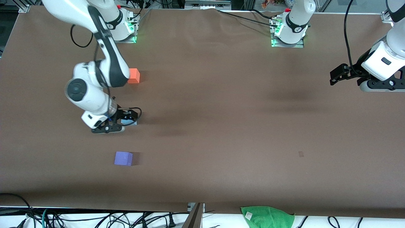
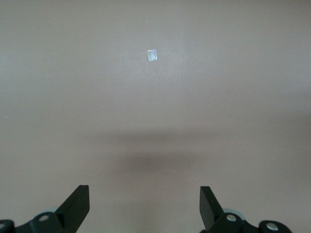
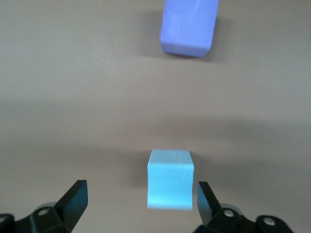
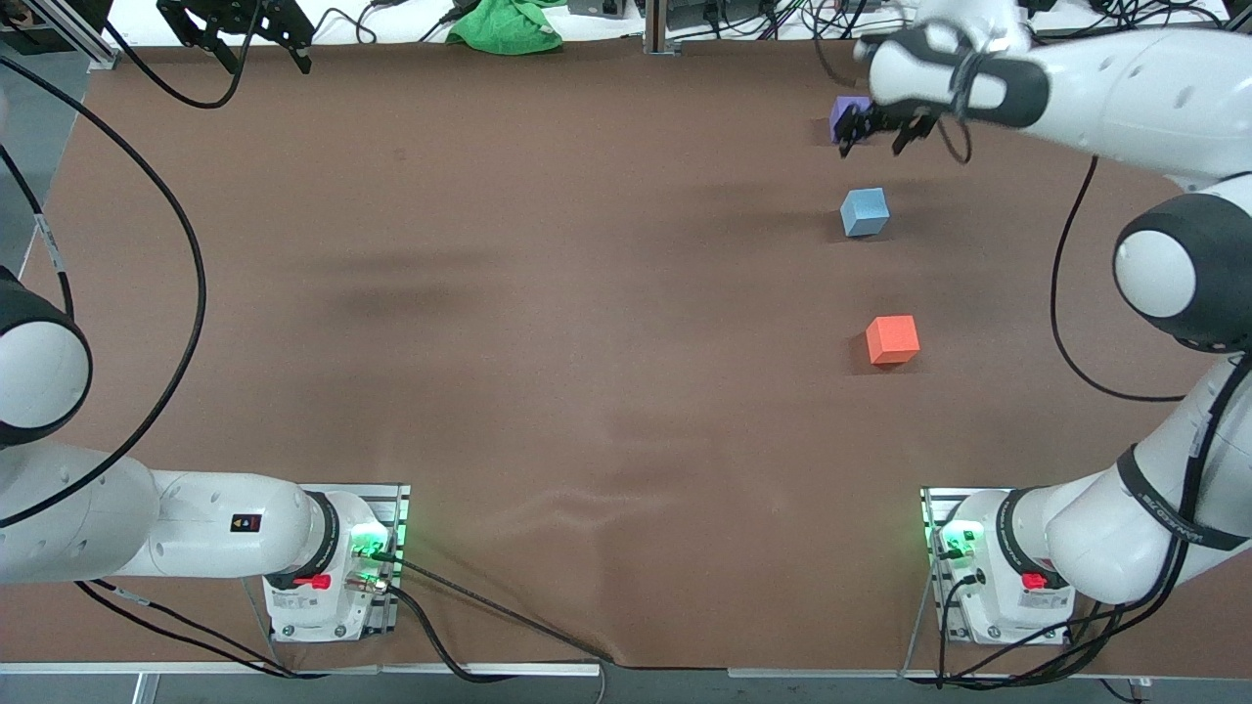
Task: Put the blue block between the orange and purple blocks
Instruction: 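Lower the cube between the orange and purple cubes, open the right gripper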
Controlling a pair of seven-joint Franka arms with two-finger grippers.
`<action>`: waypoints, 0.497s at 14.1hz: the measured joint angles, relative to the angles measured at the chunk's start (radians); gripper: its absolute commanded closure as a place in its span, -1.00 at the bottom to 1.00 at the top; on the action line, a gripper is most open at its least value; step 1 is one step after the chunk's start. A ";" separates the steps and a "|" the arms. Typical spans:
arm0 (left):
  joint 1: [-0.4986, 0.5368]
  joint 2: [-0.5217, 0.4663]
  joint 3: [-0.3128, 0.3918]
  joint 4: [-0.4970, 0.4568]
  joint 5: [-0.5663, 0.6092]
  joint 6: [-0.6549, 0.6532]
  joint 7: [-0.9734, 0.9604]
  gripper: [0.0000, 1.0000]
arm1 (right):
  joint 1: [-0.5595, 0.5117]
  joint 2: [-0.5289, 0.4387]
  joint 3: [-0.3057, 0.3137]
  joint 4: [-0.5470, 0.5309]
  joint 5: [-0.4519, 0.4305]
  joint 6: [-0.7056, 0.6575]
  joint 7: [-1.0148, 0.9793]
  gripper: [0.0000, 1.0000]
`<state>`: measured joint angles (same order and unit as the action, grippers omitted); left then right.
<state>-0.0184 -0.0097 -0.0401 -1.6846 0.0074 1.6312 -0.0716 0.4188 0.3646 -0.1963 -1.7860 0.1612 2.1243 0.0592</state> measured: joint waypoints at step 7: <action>0.000 0.000 0.000 0.000 0.000 0.000 0.000 -1.00 | -0.002 -0.165 -0.046 0.286 -0.031 -0.405 -0.001 -1.00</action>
<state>-0.0184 -0.0095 -0.0400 -1.6846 0.0074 1.6311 -0.0715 0.4171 0.1999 -0.2424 -1.4999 0.1306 1.7195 0.0578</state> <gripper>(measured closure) 0.000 0.000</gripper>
